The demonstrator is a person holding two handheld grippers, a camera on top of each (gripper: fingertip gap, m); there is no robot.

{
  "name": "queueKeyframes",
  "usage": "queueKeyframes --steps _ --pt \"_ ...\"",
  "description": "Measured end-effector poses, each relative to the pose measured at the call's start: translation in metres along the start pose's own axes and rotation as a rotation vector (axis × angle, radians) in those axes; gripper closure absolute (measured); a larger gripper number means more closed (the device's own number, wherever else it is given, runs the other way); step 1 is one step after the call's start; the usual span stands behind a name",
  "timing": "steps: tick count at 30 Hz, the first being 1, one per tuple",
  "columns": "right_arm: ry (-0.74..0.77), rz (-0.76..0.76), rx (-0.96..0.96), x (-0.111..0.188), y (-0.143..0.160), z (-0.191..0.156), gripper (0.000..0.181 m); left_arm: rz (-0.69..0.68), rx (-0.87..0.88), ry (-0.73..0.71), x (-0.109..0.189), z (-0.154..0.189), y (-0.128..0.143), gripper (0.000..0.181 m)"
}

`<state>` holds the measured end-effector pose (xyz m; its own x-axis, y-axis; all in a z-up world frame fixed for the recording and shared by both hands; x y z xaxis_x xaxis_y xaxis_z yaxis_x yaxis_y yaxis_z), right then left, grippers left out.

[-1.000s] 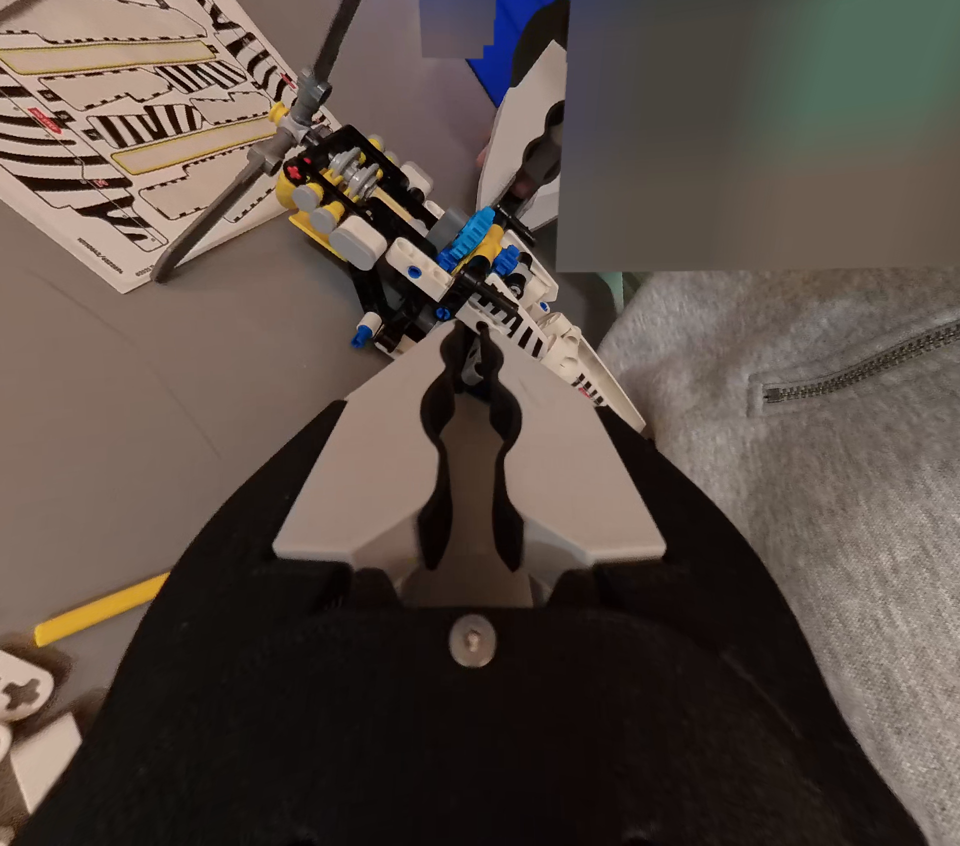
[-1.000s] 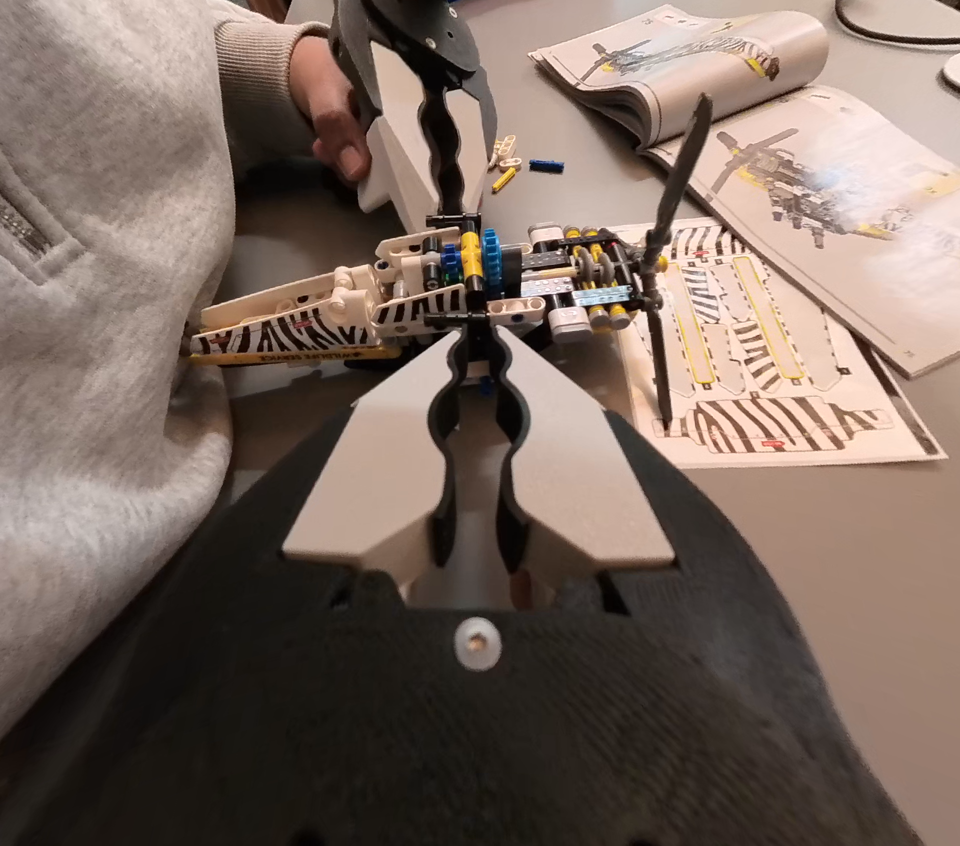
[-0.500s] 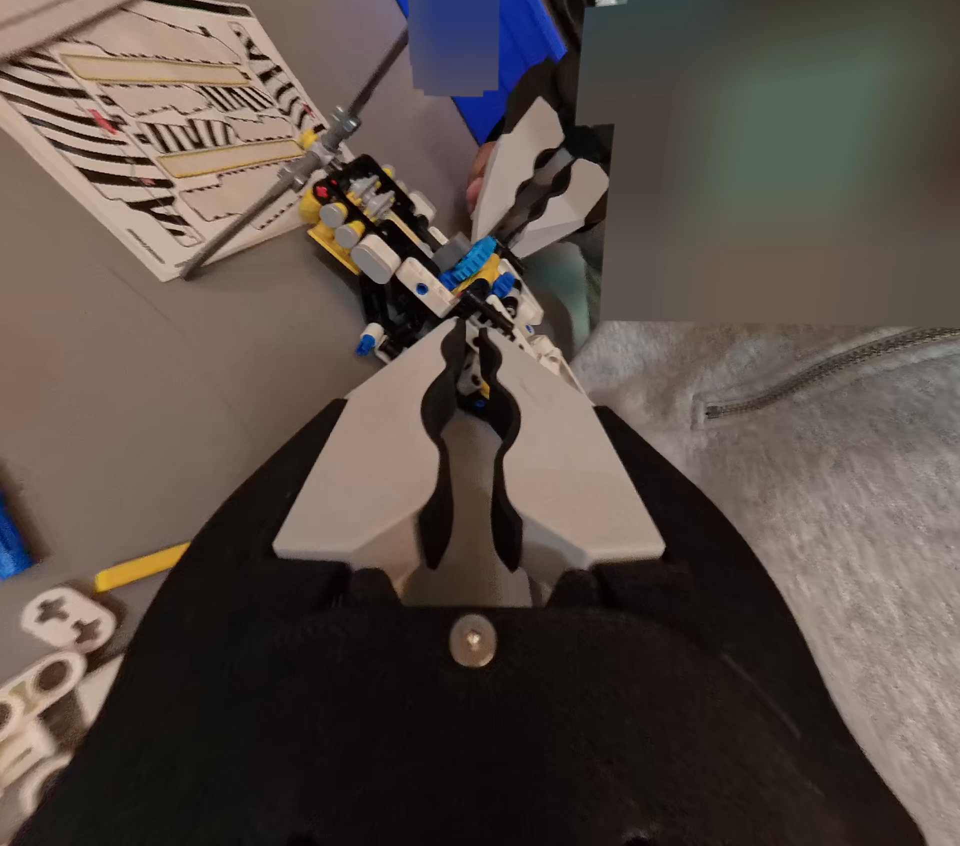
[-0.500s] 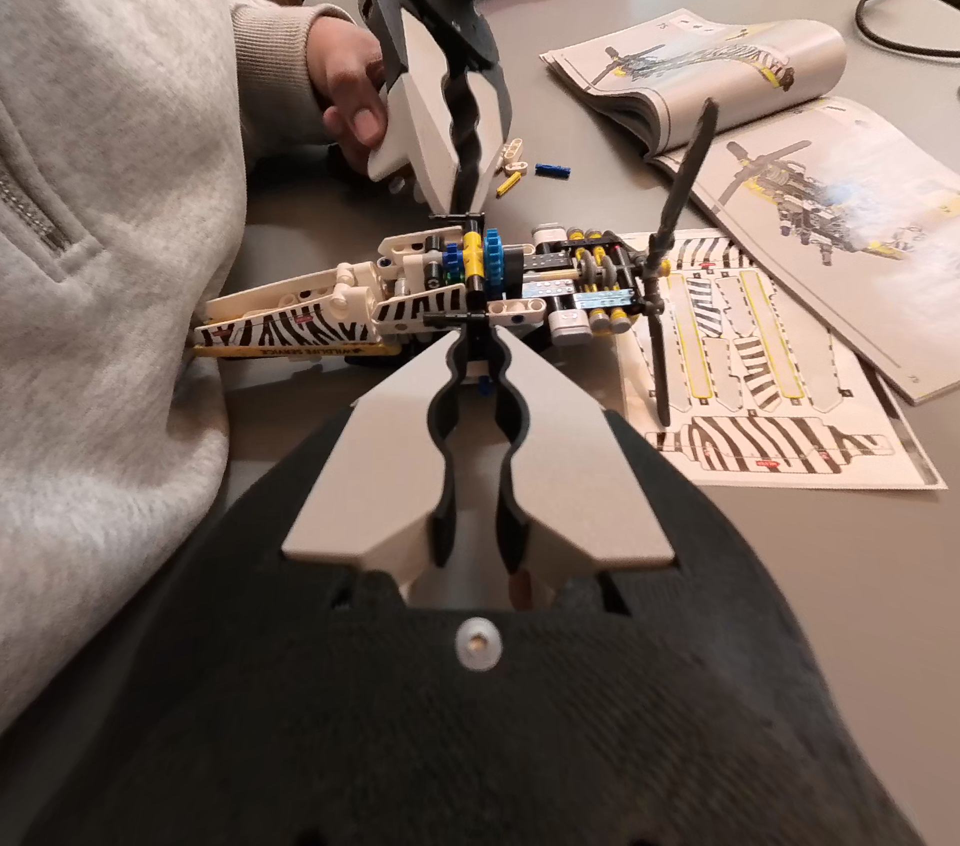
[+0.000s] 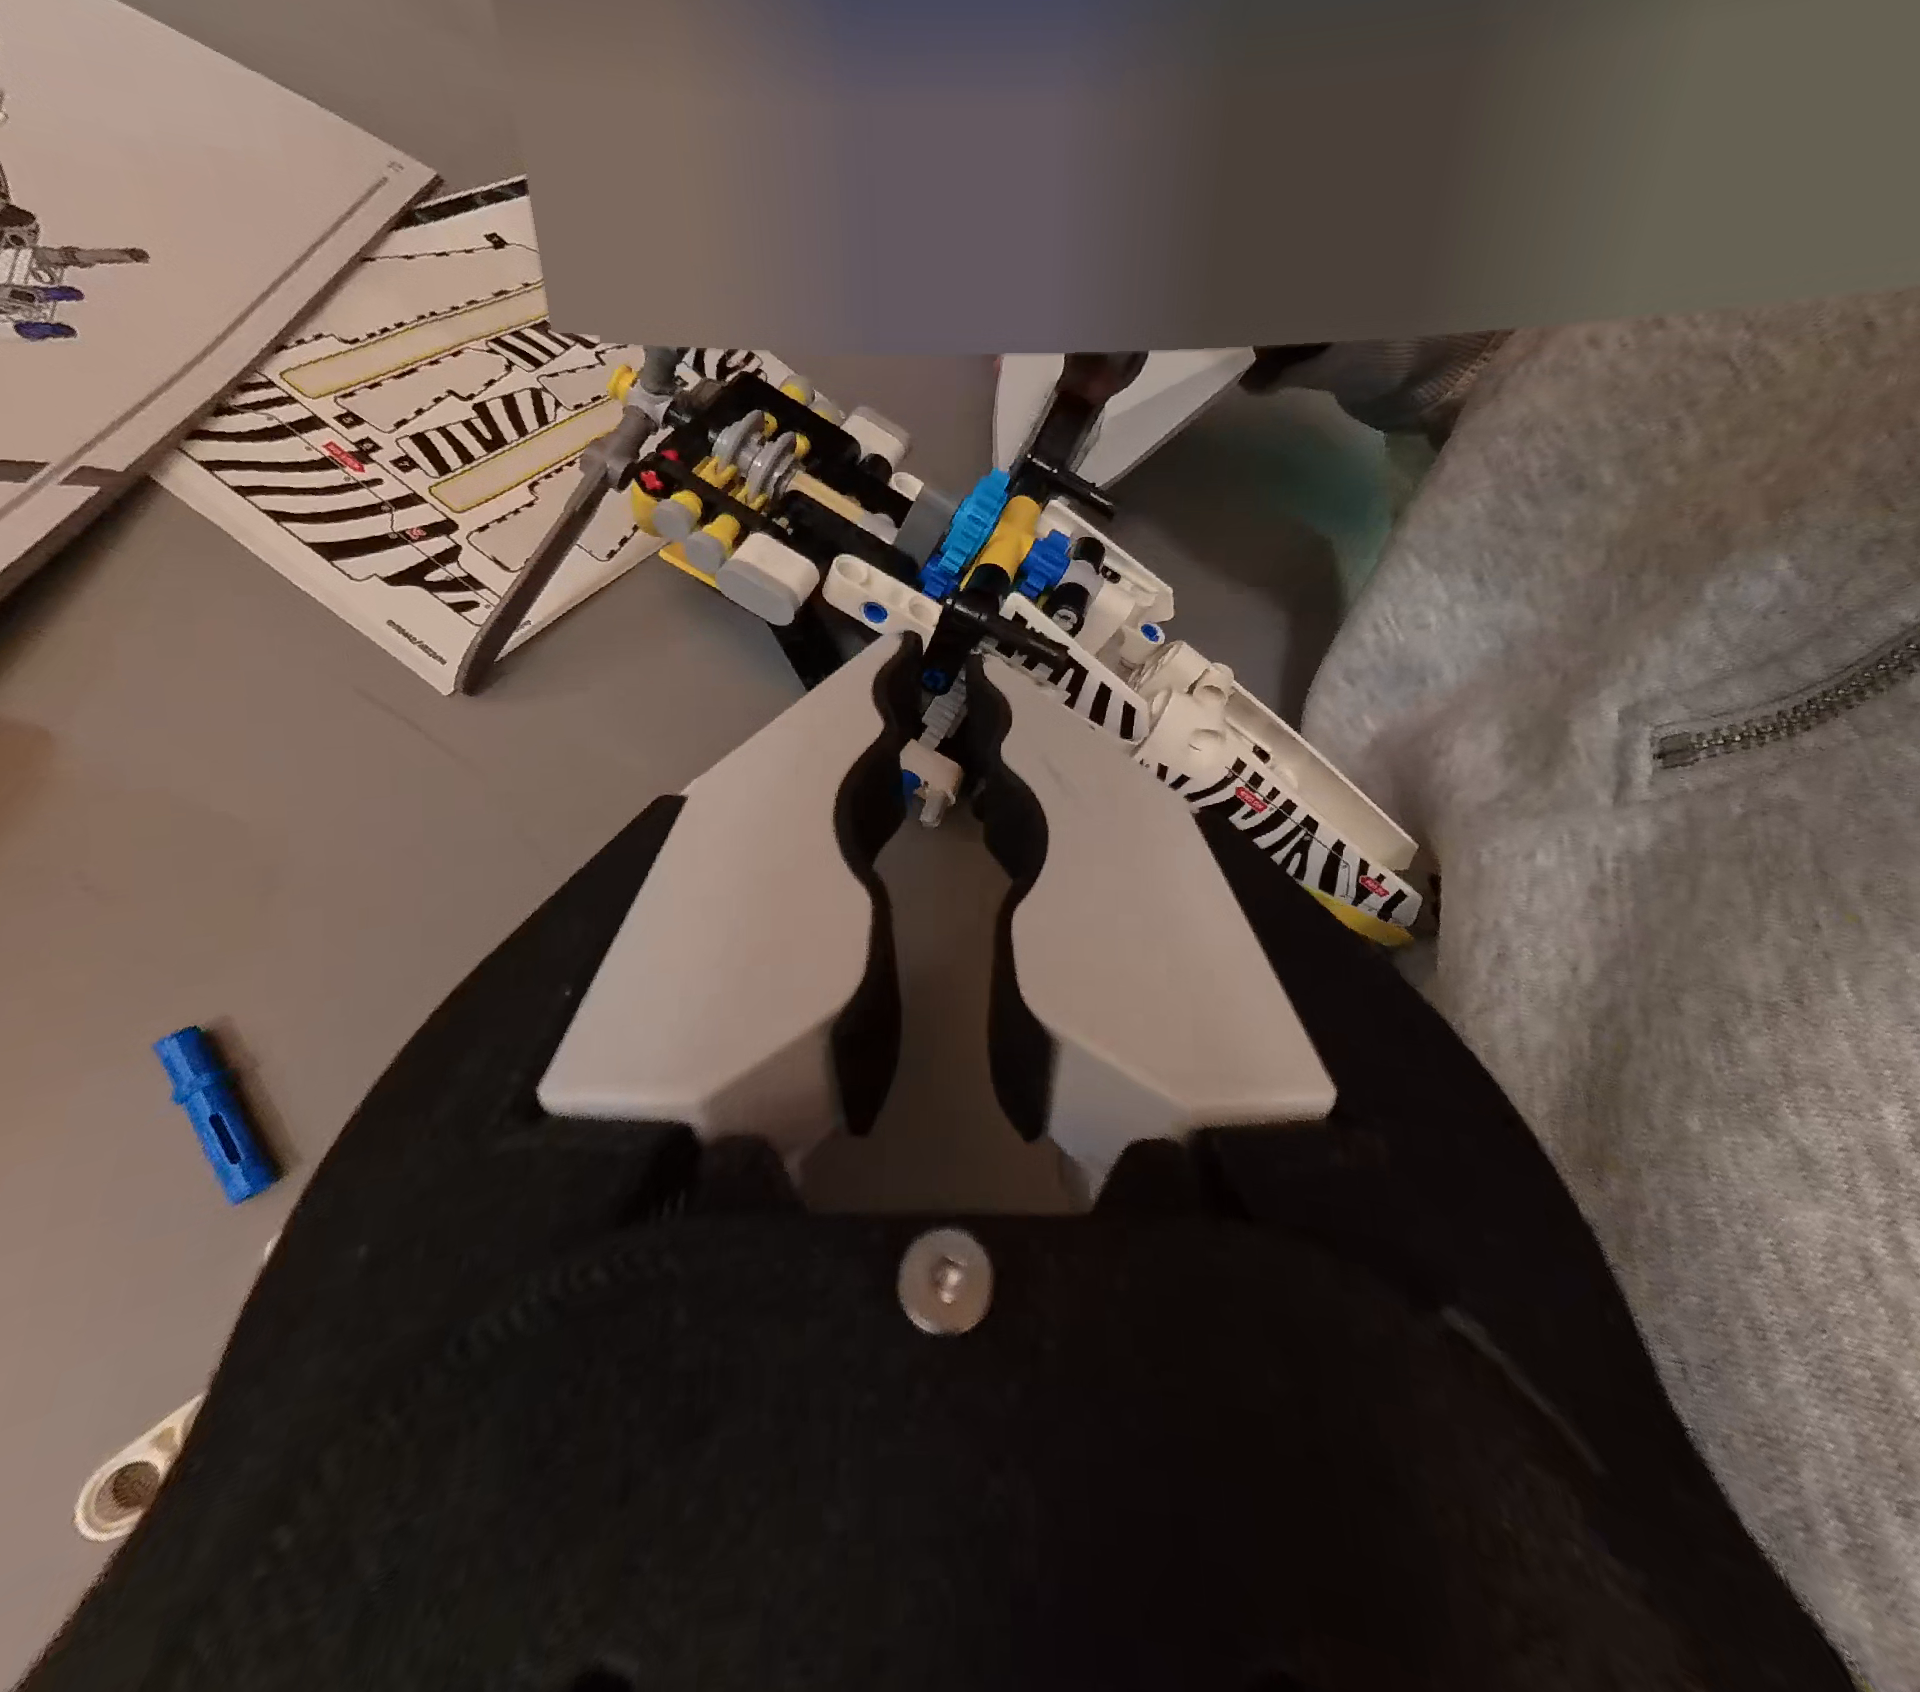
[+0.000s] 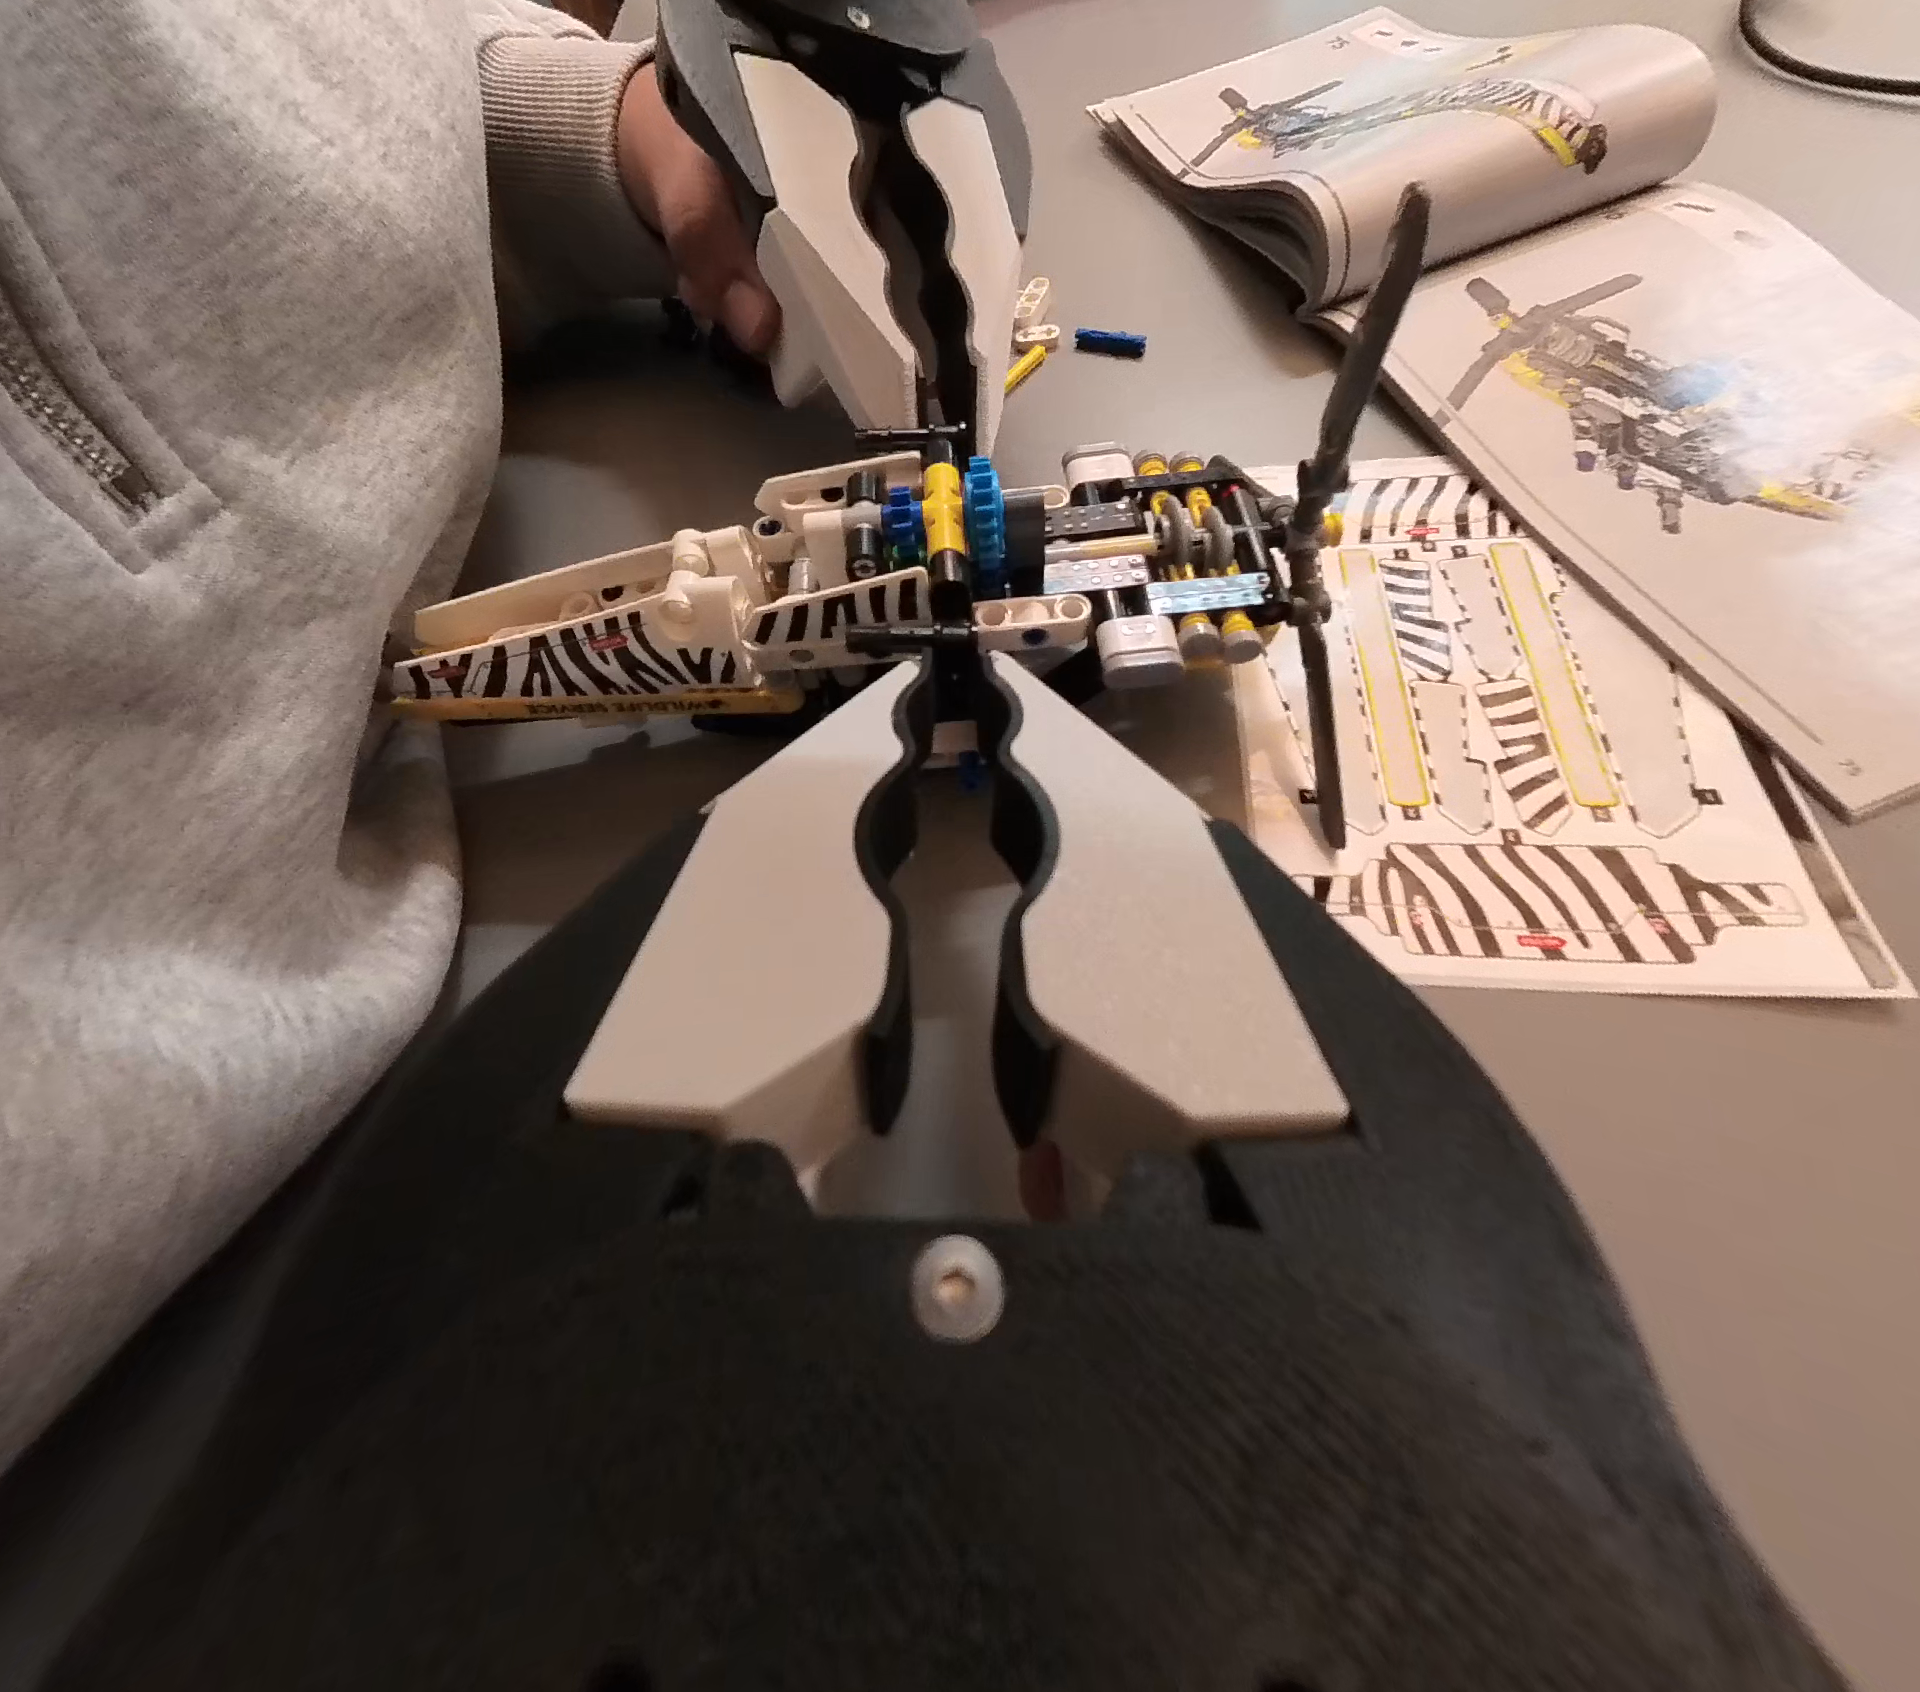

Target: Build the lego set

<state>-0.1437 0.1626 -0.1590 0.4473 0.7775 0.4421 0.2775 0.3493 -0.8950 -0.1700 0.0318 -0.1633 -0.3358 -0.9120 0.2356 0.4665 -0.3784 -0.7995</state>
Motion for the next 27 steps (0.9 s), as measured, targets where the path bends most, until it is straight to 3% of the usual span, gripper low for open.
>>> queueKeyframes --steps 20,27 --pt "-0.022 -0.012 -0.036 -0.0012 0.0002 0.0020 0.176 -0.064 -0.150 -0.050 -0.0008 0.0046 -0.0001 0.175" --pt "-0.053 -0.015 -0.063 -0.0006 -0.0002 0.0026 0.177 -0.072 -0.120 -0.033 -0.0013 0.0029 0.0009 0.175"
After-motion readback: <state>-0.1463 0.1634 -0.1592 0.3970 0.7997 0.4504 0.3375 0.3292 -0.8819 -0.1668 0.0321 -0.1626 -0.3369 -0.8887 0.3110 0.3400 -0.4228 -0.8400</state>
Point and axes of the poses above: each gripper's, where its closed fingertips meet, x back along the fingers, y out of its underside, z = x × y across the jaws, the point moved 5 cm from there along x, back along the fingers, and after that the axes turned 14 degrees about y, right-handed, at the moved point
